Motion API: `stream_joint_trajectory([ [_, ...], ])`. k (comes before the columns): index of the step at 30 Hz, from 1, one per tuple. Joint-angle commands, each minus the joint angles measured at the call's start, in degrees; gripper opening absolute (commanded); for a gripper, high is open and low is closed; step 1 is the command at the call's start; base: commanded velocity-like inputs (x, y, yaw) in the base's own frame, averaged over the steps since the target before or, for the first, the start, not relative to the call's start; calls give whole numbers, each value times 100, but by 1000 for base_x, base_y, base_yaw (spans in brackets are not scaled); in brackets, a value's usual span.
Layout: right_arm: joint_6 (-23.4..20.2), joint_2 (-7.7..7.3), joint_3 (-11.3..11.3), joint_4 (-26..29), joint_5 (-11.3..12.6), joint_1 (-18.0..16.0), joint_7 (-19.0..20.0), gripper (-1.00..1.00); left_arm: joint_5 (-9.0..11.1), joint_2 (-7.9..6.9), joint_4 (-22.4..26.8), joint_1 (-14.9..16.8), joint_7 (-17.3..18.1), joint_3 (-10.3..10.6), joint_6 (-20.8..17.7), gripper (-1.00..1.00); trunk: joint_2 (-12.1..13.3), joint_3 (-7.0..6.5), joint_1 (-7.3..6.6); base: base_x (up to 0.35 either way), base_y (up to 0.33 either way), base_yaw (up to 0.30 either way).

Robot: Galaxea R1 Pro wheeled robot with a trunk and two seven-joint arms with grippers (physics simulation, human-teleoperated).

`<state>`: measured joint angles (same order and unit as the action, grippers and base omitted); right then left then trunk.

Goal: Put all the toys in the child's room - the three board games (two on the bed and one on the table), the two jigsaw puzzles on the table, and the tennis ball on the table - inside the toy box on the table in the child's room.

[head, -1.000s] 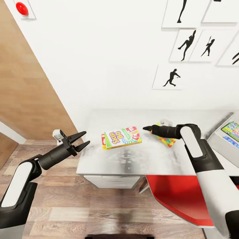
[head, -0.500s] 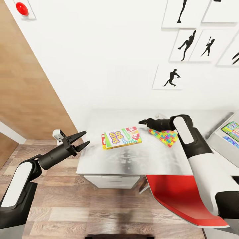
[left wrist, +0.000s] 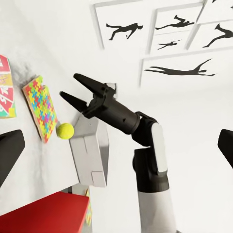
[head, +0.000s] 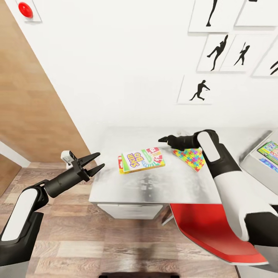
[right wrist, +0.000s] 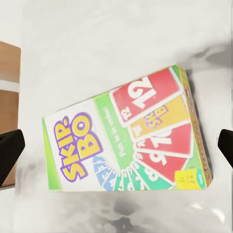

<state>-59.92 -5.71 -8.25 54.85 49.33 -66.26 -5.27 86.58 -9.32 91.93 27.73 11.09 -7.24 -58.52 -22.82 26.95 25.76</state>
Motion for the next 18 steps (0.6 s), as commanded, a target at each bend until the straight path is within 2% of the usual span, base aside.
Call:
stream_joint_trajectory([
  [1, -8, 1, -15, -106, 59, -60, -57, 100, -55, 0, -1, 4, 56, -6, -20, 100, -10, 12, 3, 0, 0, 0],
  [7, -8, 90, -6, -829, 55, -403, -54, 100, -54, 0, 0, 4, 59, -6, -18, 100, -10, 48, 3, 0, 0, 0],
  [18, -8, 134, 9, -1245, 59, -544, -34, 100, -47, 0, 1, 4, 65, -12, -19, 100, -10, 140, 3, 0, 0, 0],
])
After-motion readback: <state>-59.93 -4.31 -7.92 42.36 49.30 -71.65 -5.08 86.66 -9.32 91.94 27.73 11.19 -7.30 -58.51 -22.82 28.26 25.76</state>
